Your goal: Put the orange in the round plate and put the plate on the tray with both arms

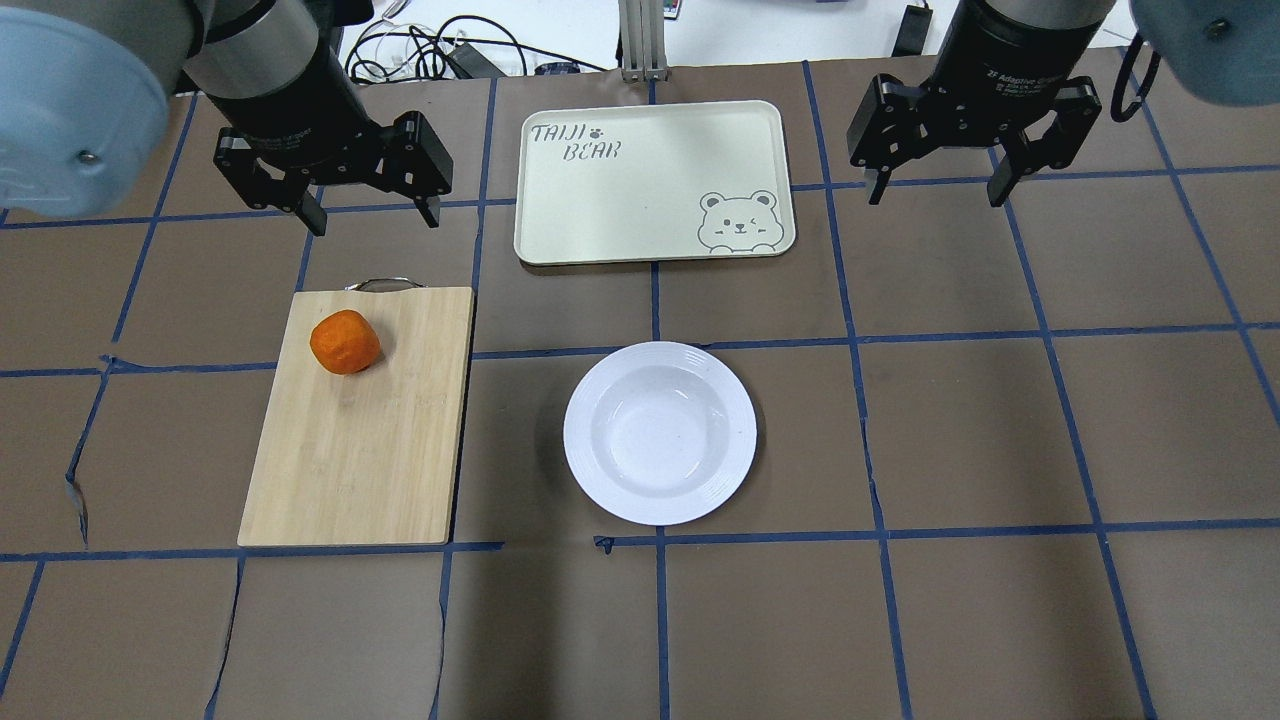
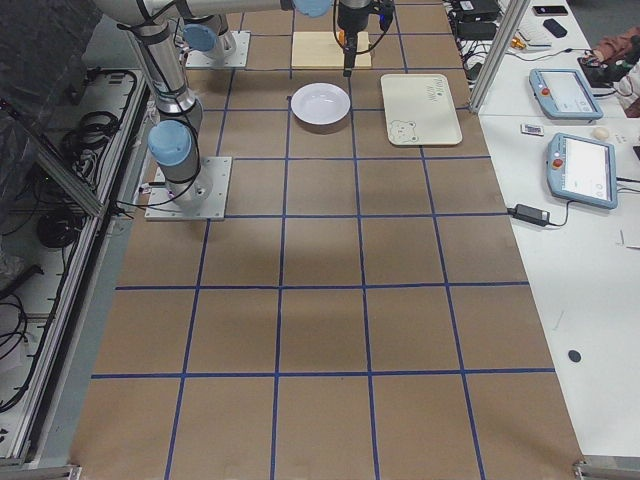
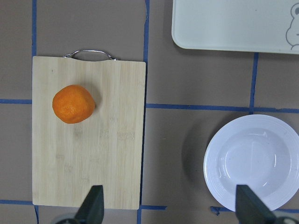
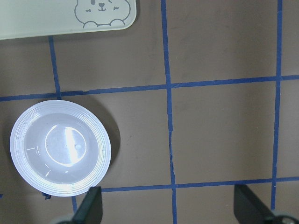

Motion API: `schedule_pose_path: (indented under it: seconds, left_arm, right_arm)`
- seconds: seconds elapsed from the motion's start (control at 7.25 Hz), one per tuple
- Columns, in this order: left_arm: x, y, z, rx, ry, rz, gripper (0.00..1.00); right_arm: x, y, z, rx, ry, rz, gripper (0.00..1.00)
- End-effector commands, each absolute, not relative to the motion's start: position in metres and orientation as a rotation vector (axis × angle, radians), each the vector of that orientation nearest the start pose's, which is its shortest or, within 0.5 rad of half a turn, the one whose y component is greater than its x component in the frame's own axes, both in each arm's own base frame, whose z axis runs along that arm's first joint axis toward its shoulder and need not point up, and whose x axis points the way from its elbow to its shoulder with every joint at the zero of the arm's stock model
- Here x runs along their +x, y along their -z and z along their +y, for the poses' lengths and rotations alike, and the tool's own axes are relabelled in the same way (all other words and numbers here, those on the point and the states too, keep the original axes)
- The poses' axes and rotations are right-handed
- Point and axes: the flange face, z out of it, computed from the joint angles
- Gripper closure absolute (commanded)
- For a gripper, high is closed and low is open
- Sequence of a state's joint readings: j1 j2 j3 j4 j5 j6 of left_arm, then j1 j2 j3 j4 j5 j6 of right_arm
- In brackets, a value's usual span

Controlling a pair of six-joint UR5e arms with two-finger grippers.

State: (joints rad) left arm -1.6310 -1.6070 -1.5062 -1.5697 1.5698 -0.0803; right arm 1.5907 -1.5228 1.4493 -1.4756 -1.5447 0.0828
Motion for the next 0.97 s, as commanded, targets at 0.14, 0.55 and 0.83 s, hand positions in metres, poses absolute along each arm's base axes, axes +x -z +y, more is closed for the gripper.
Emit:
schedule_pose_path:
  seconds: [0.14, 0.55, 0.83]
  left_arm:
    - [-0.1637, -0.5021, -0.5009, -0.019, 0.038, 3.144, 0.00]
    - [-0.1629, -0.5029, -0.5006, -0.022, 0.041, 3.144, 0.00]
    - [-0.1626, -0.5014, -0.5010, -0.022, 0.036, 3.141, 0.00]
  right_arm:
    - [0.1452, -0.5142, -0.5063, 0.101, -0.035, 3.115, 0.00]
    - [0.1465, -0.5137, -0.5069, 0.112, -0.034, 3.110, 0.00]
    - [0.1438, -0.5094, -0.5031, 0.126, -0.105, 3.106, 0.00]
